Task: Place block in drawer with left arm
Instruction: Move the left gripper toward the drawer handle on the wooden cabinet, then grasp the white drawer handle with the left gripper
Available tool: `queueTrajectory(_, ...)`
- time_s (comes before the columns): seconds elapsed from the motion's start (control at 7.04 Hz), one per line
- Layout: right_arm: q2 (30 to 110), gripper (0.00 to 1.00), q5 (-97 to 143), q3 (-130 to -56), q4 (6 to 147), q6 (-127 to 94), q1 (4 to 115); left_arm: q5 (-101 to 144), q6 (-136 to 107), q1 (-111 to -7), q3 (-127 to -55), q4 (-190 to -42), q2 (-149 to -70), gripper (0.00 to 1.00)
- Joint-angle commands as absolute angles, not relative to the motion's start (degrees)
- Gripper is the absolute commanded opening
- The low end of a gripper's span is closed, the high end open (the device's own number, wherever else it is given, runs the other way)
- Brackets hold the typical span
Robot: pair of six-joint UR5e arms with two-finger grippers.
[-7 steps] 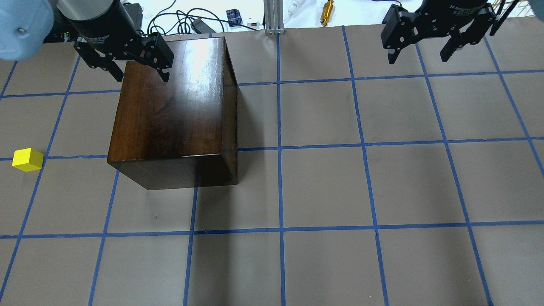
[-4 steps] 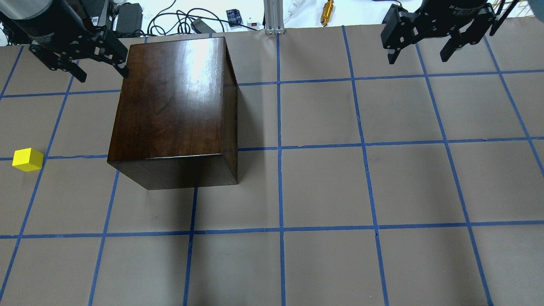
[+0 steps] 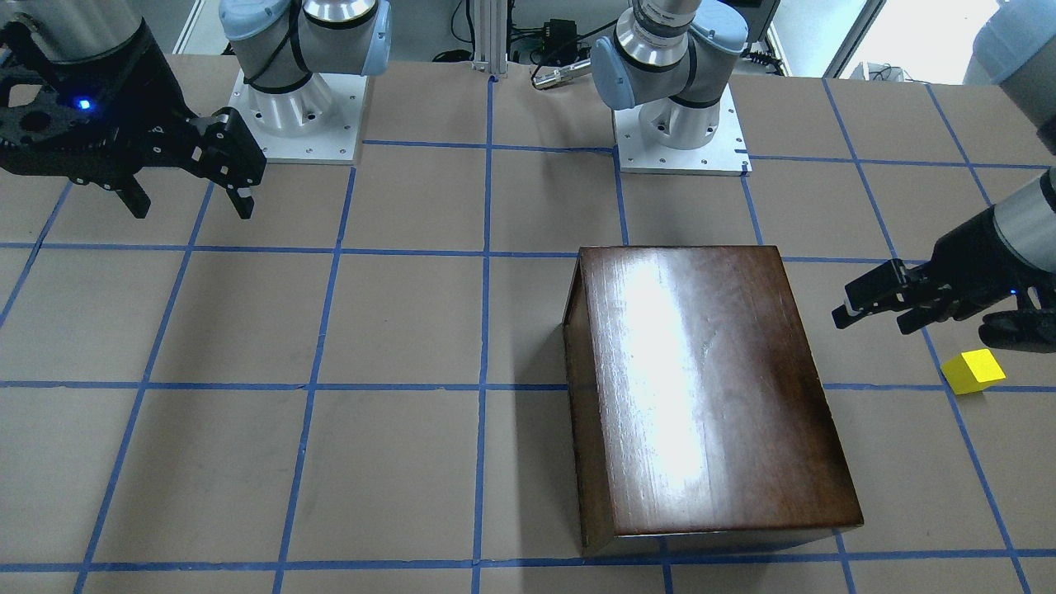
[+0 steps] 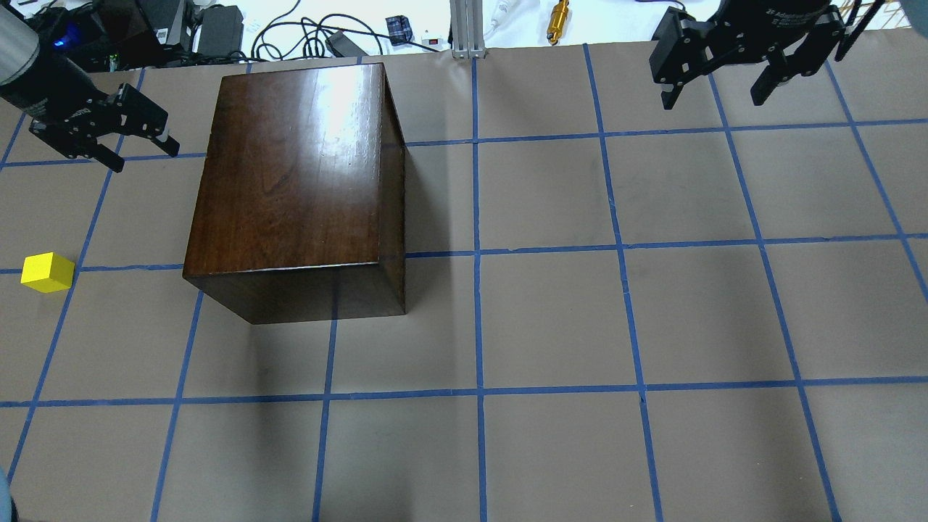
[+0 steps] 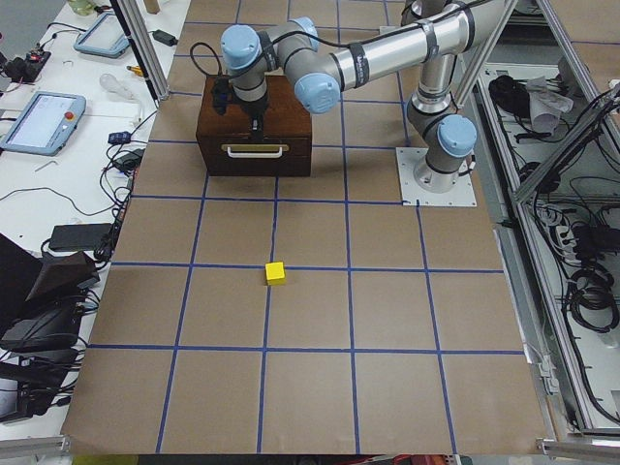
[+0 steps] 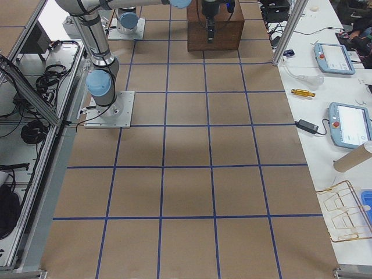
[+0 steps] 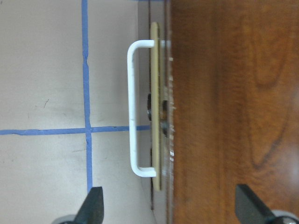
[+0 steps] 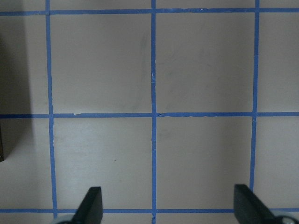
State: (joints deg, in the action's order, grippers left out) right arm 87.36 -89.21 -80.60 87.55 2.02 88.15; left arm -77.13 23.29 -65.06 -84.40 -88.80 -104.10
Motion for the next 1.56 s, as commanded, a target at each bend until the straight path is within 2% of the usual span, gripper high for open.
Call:
queueTrajectory(0.0,87.4,1.0,-89.2,-80.6,87.5,2.0,88.2,-75.2,27.4,-62.5,-84.8,-87.1,-108.2,1.0)
queueTrajectory(0.43,87.4,1.0,-89.2,-80.6,87.5,2.0,88.2,-75.1,27.5,-62.5,-89.7,-78.0,-110.3,0.98)
queueTrajectory(1.42,87.5,1.0,-89.1,-80.6,87.5,2.0,88.2,-71.5,27.8,-62.6,-91.5,-76.8,-111.8,0.99)
